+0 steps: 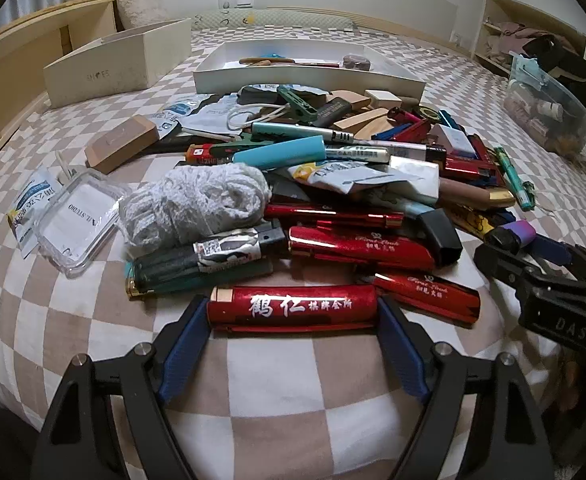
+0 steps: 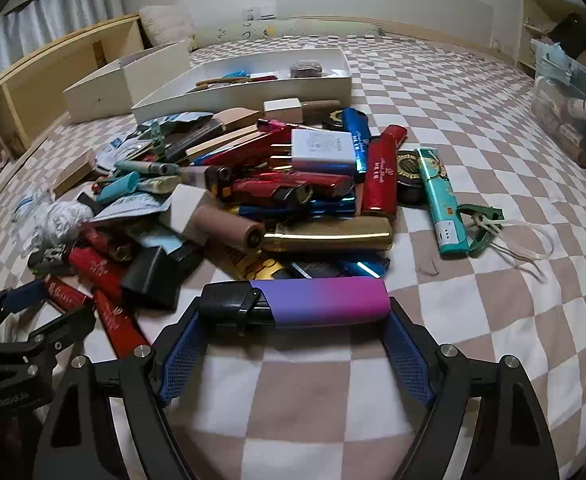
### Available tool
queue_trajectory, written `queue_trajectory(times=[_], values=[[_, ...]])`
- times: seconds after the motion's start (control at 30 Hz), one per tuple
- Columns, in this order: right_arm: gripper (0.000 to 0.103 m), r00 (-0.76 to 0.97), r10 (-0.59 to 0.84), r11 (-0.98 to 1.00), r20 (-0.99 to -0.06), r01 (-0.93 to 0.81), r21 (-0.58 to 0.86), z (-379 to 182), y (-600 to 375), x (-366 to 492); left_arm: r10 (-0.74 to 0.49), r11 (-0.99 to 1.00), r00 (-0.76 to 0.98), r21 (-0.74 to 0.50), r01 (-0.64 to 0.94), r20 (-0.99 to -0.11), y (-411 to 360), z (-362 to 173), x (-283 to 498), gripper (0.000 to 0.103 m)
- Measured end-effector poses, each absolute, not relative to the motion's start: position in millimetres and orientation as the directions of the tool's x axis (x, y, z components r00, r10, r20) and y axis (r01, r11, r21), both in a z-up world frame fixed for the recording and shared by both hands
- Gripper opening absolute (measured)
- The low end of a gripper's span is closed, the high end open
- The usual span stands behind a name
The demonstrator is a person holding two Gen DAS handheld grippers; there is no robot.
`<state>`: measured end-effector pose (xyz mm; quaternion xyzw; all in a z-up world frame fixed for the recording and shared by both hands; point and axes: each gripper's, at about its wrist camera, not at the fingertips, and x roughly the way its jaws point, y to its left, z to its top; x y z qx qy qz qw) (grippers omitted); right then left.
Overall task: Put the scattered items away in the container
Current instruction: 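Grasp the red printed lighter with the left tool while the right tool grasps the purple-pink lighter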
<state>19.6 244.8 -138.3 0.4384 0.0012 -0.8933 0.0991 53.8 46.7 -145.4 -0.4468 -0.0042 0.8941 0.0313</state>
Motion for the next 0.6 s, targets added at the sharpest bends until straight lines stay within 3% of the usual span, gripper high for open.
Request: queue_trajectory(times=[0.6], values=[[0.084,-0.557,-0.186,-0.976,-0.81,0.199,0.088,-131.2,239.7,46.7,0.087,-0.996,-0.588,-0.061,-0.063,-0.804,46.0,-138.9,69.4,0.082]])
